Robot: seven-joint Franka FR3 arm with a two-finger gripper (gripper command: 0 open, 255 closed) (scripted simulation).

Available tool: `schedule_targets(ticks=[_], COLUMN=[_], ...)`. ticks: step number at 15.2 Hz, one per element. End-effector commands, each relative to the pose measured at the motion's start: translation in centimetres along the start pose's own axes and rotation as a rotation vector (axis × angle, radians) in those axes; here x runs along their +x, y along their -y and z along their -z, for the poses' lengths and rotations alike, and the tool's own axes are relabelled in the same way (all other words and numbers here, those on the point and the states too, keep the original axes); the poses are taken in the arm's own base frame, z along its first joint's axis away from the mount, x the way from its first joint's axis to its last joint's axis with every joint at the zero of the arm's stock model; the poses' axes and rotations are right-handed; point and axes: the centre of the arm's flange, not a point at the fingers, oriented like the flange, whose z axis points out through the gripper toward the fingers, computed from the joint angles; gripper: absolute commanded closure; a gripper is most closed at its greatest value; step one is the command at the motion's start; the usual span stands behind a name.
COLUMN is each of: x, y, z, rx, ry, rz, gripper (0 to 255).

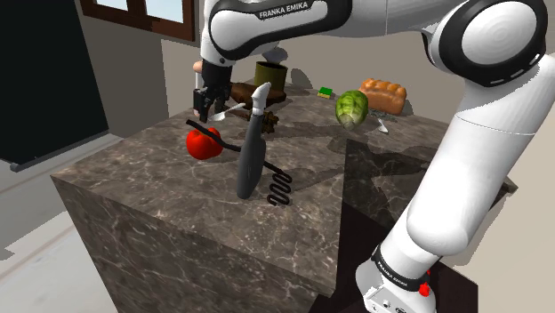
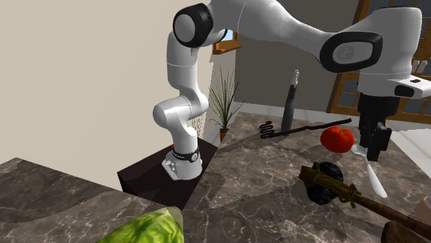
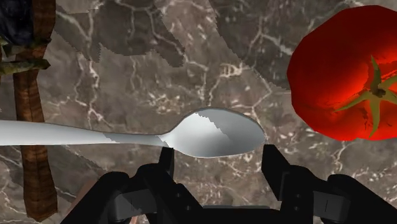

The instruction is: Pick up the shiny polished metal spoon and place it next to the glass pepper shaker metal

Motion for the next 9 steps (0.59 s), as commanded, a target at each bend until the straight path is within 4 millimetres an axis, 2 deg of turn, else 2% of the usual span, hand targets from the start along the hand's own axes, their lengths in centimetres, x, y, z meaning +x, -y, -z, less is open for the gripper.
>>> schedule_targets(ticks=[1, 7, 9], x=[-0.2, -0.8, -0.8], y=[0.1, 0.2, 0.2], z=[-1.1, -4.4, -4.4], rx=[0.0, 0.0, 0.0], ry=[-0.001, -0.001, -0.001], rz=[0.0, 0.0, 0.0], gripper=[255, 255, 255])
